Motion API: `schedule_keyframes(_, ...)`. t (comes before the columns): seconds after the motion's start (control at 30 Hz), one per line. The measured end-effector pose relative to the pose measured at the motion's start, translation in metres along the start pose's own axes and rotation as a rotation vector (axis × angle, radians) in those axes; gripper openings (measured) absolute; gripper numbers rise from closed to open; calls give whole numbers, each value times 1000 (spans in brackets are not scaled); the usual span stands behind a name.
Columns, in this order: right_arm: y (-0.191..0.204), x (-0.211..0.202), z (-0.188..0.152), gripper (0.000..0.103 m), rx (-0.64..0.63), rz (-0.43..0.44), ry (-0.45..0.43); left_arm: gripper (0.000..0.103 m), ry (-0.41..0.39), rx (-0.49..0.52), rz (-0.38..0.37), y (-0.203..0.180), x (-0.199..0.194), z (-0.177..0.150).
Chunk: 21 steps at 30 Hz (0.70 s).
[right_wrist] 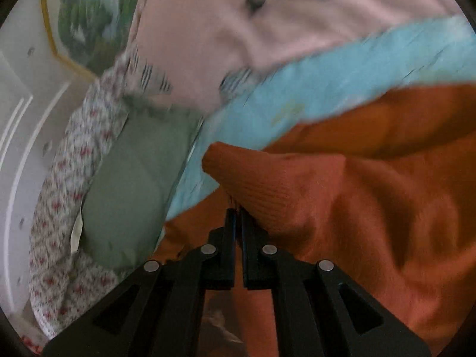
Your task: Fold small clothes
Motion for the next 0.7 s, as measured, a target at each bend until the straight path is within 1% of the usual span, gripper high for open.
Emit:
schedule_keyframes(0.07,5,25,-9,4,-3,6,41,102,-9,-22,-18,11,0,6)
schedule_keyframes(0.17,0,49,-18,4,2,-8,91,102,-35,-50,-48,25,-2,20)
schedule_keyframes(0.2,-3,51,-20,8,1,-15,100,102,-44,-49,-42,27,0,24)
schedule_keyframes(0.3,-10,50,-21,9,14,-35,126,102,-67,-55,-49,34,5,44)
schedule_keyframes(0.37,-14,32,-20,9,20,-15,106,102,-78,-62,-74,37,9,56)
schedule_keyframes(0.43,-10,13,-19,10,12,-19,62,102,-92,-63,-98,39,16,71)
schedule_keyframes(0.5,-14,-18,-18,11,20,-32,3,102,-97,-60,-110,45,25,84)
schedule_keyframes(0.53,-18,-33,-19,11,16,-14,-12,102,-93,-58,-114,46,33,94)
schedule_keyframes(0.63,-33,-83,-25,11,45,-51,-100,102,-61,-72,-141,52,61,125)
schedule_keyframes(0.7,-46,-113,-31,13,76,-82,-156,102,-34,-83,-149,55,80,138)
Point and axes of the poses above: each gripper's, at about its wrist camera, not at the fingertips, and x roughly the way its jaws point, y to its left, z to its top, the point moved 2 cm from there along x, roughly the way its jaws point, and after that the axes turned 3 degrees about x, right-handed, at the moved point
